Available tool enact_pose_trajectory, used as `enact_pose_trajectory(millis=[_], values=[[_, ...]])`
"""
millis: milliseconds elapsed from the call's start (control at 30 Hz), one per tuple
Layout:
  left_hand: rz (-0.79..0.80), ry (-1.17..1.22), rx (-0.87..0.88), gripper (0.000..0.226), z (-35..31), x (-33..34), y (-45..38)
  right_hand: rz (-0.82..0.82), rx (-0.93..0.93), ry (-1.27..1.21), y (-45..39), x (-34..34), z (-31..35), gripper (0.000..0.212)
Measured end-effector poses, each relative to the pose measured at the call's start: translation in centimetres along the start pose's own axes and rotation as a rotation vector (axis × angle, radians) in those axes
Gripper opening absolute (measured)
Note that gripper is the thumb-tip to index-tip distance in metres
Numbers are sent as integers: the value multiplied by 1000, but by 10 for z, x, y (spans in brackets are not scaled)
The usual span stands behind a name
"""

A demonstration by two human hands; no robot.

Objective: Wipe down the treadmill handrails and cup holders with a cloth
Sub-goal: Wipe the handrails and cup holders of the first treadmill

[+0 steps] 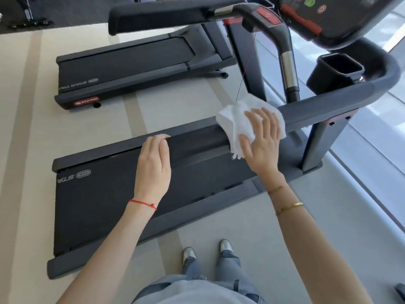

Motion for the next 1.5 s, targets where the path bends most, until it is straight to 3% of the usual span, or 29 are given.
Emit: enact_pose_trajectory(millis=[67,133,200,300,367,500,600,667,733,833,900,1033,1133,1200,1333,1400,1500], values=[[7,-10,3,38,0,0,0,-47,153,-6,-12,-6,-11,39],[2,-12,11,38,-1,0,-1,-69,192,-7,-24,-5,8,29],[-20,-15,21,36,-2,0,-1,-31,85,8,-31,5,50,22],[-30,13,11,33,-1,2,0,85,-37,-37,-30,24,115,30],[-32,33,-9,33,0,2,1,74,-80,-103,-27,27,136,35],[-30,-4,7,37,2,2,-1,96,-202,-110,-33,15,96,28],[-13,-22,5,36,2,0,-1,154,-48,77,-59,-2,20,31],[-13,-26,12,35,2,0,-2,308,125,246,-80,-2,-21,45],[-15,-31,27,36,0,0,-2,565,263,352,-95,10,-33,50],[-17,-28,34,37,0,0,-2,772,245,309,-96,35,5,42],[-20,-23,40,38,0,0,-2,688,116,228,-78,47,51,39],[-25,-20,31,39,1,0,-1,306,-61,78,-45,23,97,45],[-20,-25,22,41,2,1,-1,294,-192,-55,-43,7,68,32],[-21,-37,20,42,1,1,-1,299,-151,-4,-52,-1,28,29],[-21,-48,8,37,-1,2,-1,222,108,145,-71,-12,-31,32],[-36,-46,7,35,-2,2,-1,187,153,190,-65,-9,-16,29],[-63,-30,4,34,-4,2,0,109,81,86,-26,1,46,28]])
Point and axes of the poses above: each hand's wrist, its own y-axis away from the middle knuckle, its own x-axis out of the palm, z = x × y, the point moved 4 cm from there along -y, towards the middle knuckle, and after that the axes turned 11 degrees about -z, right-handed, at the moved point
